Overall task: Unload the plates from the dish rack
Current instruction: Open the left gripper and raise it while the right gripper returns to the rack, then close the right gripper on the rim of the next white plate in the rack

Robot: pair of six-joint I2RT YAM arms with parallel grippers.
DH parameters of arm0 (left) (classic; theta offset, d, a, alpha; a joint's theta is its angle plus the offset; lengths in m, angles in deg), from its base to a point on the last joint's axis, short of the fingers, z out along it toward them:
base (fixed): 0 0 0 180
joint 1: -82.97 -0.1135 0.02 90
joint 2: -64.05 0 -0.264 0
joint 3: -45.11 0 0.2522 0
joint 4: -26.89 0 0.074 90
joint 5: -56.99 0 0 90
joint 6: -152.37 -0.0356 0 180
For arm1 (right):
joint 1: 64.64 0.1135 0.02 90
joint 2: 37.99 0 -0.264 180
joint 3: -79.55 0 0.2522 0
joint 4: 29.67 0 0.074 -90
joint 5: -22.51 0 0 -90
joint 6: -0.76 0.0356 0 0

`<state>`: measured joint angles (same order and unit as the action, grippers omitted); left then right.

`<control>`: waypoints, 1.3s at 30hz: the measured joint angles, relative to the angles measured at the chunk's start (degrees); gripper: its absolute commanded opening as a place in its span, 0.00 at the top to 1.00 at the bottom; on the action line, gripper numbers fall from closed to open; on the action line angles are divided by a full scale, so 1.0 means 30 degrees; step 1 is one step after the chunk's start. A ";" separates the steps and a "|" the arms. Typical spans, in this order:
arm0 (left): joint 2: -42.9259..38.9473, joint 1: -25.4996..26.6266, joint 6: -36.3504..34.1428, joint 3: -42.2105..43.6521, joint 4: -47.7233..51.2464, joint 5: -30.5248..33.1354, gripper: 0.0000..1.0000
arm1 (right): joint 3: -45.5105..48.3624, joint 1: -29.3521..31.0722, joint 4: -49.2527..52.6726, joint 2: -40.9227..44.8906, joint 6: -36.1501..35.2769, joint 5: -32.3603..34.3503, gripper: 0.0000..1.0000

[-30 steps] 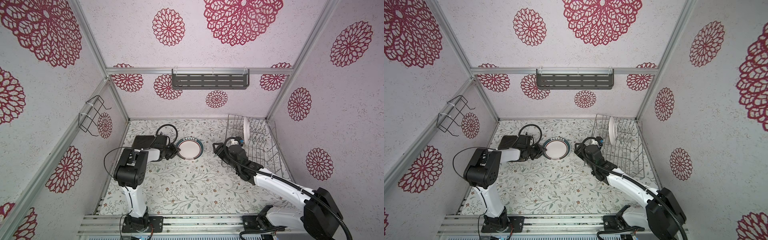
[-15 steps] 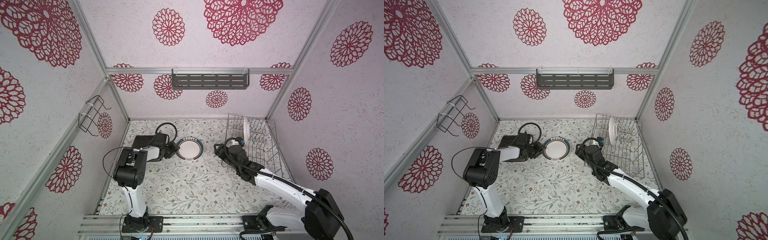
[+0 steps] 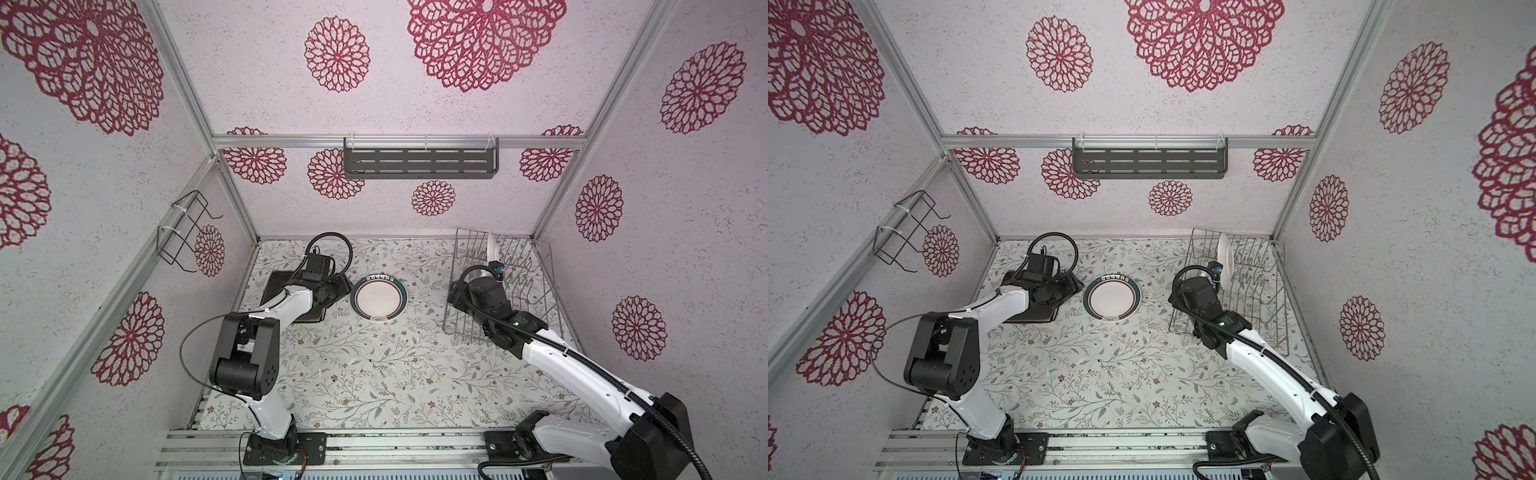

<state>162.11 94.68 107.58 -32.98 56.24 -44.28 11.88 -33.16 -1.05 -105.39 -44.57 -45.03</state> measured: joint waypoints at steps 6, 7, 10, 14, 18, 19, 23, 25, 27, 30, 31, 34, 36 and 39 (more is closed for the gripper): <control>-0.2973 0.1282 -0.0219 0.0554 0.0066 0.2091 0.30 | -0.2135 -0.2106 0.3169 -0.0780 -0.3366 0.2157 0.21; -0.3453 0.1632 -0.0211 0.0685 -0.0007 0.2426 0.30 | -0.2506 -0.2229 0.3504 -0.1151 -0.3963 0.2579 0.20; -0.4554 0.2623 -0.0073 0.1304 -0.0532 0.3461 0.30 | -0.3599 -0.2455 0.4036 -0.2645 -0.5595 0.3657 0.19; -0.5246 0.3534 0.0415 0.2455 -0.1268 0.4422 0.30 | -0.5115 -0.2601 0.4138 -0.5078 -0.7191 0.4860 0.19; -0.5887 0.3810 0.1239 0.3971 -0.2295 0.5107 0.30 | -0.6929 -0.2805 0.4146 -0.7781 -0.8364 0.6127 0.20; -0.6273 0.3840 0.1501 0.4524 -0.2623 0.5333 0.30 | -0.7446 -0.2878 0.4160 -0.8502 -0.8604 0.6484 0.20; -0.7526 0.3978 0.2164 0.5610 -0.3300 0.5770 0.29 | -0.9267 -0.3249 0.4153 -1.0885 -0.9340 0.7563 0.23; -0.7854 0.4000 0.2266 0.5603 -0.3592 0.5960 0.28 | -0.9843 -0.3453 0.4087 -1.1723 -0.9632 0.7934 0.25; -0.8051 0.4000 0.2295 0.5603 -0.3723 0.6076 0.28 | -1.0258 -0.3621 0.4014 -1.2335 -0.9930 0.8233 0.28; -0.8153 0.4000 0.2288 0.5603 -0.3738 0.6084 0.28 | -1.0907 -0.3803 0.3956 -1.3121 -1.0091 0.8684 0.32; -0.8153 0.4000 0.2295 0.5603 -0.3708 0.6091 0.28 | -1.1089 -0.3847 0.3840 -1.3362 -1.0112 0.8852 0.33; -0.8182 0.4014 0.2353 0.5625 -0.3628 0.6098 0.28 | -1.1315 -0.3920 0.3432 -1.3930 -1.0236 0.9231 0.37; -0.8284 0.4014 0.2382 0.5712 -0.3643 0.6135 0.28 | -1.1453 -0.3949 0.3242 -1.4316 -1.0258 0.9471 0.40; -0.8444 0.4014 0.2390 0.5734 -0.3548 0.6164 0.28 | -1.1511 -0.4007 0.2929 -1.4855 -1.0222 0.9668 0.42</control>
<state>136.78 106.72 114.75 -15.78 45.60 -25.79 -22.65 -45.18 7.73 -149.96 -75.24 -16.03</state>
